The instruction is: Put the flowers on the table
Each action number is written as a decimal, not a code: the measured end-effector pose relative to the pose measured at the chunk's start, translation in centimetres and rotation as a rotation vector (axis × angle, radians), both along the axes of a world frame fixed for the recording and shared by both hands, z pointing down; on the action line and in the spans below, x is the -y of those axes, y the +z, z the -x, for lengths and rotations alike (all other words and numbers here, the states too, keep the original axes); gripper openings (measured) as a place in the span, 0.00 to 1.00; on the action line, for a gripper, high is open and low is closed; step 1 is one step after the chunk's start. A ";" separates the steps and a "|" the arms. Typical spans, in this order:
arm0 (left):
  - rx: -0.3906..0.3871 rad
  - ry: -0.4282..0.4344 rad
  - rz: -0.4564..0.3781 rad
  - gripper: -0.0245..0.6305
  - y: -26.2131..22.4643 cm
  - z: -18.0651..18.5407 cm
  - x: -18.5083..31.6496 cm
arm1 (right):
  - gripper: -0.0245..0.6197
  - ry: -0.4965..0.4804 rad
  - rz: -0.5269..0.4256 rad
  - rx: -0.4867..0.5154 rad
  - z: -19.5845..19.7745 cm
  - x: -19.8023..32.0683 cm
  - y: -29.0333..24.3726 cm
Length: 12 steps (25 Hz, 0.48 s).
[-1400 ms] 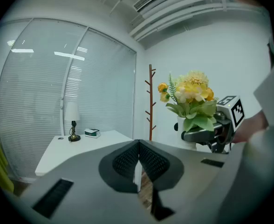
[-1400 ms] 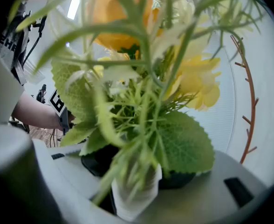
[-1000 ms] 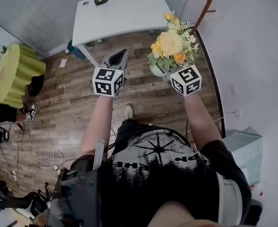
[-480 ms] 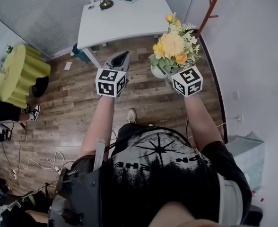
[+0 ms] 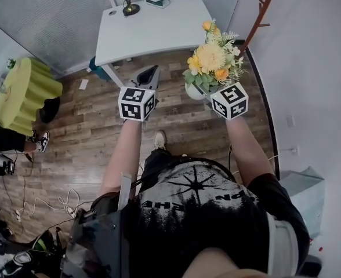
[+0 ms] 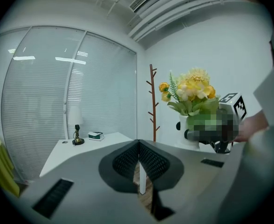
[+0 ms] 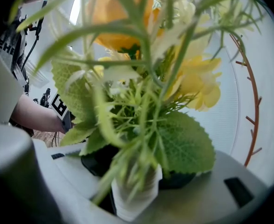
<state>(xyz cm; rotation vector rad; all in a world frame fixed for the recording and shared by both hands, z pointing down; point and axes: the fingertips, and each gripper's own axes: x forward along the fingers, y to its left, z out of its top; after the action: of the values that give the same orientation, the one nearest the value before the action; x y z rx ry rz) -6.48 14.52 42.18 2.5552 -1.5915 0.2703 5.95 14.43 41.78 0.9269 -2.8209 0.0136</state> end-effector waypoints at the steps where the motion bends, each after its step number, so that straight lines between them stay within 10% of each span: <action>1: 0.000 0.002 0.000 0.05 0.0 0.3 0.5 | 0.42 0.001 -0.002 -0.005 0.3 0.5 0.1; 12: -0.004 0.039 0.037 0.05 0.1 5.9 9.1 | 0.42 0.045 0.006 -0.002 5.8 8.9 -0.3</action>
<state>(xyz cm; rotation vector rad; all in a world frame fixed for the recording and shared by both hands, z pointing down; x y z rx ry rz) -12.34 5.43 42.32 2.5600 -1.5219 0.2945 0.19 5.49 41.49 0.9886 -2.7963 0.0277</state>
